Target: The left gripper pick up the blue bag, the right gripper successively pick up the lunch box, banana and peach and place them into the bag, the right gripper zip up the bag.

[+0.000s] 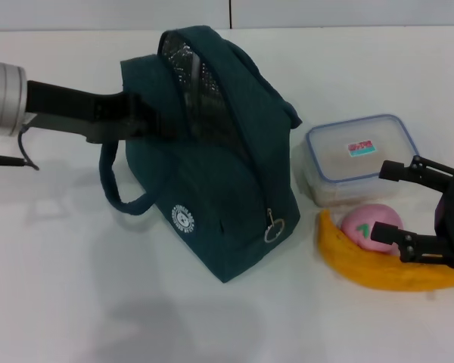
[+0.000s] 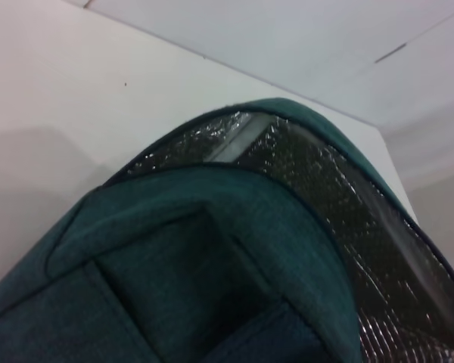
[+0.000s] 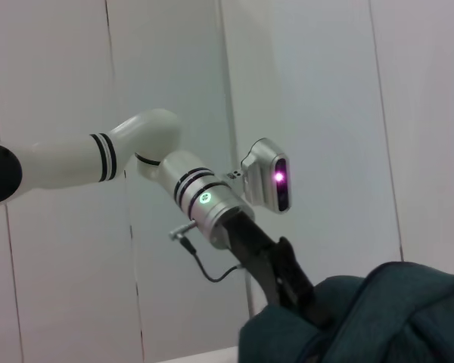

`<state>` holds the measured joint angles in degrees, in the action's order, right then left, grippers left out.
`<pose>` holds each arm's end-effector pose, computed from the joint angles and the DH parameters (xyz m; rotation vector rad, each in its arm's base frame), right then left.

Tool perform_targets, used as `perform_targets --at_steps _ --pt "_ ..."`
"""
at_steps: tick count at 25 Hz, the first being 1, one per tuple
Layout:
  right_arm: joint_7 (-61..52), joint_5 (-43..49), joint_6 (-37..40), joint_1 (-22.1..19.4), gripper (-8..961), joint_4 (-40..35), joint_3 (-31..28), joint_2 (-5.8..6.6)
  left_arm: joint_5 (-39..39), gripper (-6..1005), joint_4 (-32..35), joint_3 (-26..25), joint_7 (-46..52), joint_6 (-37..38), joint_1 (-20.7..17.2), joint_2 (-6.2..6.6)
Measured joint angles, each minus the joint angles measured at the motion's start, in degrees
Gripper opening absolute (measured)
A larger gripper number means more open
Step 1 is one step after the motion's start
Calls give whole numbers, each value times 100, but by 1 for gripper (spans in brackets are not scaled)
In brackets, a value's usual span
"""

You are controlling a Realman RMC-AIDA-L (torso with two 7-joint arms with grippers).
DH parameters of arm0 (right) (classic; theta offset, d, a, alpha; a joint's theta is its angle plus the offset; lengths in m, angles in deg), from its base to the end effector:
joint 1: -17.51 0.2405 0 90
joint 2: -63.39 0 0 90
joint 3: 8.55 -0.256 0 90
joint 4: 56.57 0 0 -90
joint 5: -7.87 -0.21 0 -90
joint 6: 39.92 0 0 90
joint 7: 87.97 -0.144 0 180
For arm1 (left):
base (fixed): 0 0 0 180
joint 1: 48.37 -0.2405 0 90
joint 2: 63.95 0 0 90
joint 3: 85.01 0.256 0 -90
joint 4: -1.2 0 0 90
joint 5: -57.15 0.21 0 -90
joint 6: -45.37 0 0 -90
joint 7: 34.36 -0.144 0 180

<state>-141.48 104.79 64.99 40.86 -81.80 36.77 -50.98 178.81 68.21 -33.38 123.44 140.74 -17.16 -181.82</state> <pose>0.2743 0.2696 0.0154 -2.6700 0.2058 1.1053 -0.2025 0.3502 0.0511 -2.3894 -1.8176 -0.4275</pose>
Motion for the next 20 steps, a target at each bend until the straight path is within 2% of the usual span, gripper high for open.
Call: perform_targets --at_steps 3,8,15,20 --pt "-10 -58 -36 -11 857 10 -57 -30 -16 98 0 -8 -24 174 -2 53" --pt "-297 -202 -387 -2 857 30 -160 -80 -23 31 0 -29 -55 280 -28 116" --pt "-1325 -1454 -2074 24 856 411 -227 -74 -74 31 -35 -101 -64 413 -28 194" --pt "-2289 -1921 -3131 -72 856 544 -348 19 -75 32 -148 -115 -141 414 -18 221"
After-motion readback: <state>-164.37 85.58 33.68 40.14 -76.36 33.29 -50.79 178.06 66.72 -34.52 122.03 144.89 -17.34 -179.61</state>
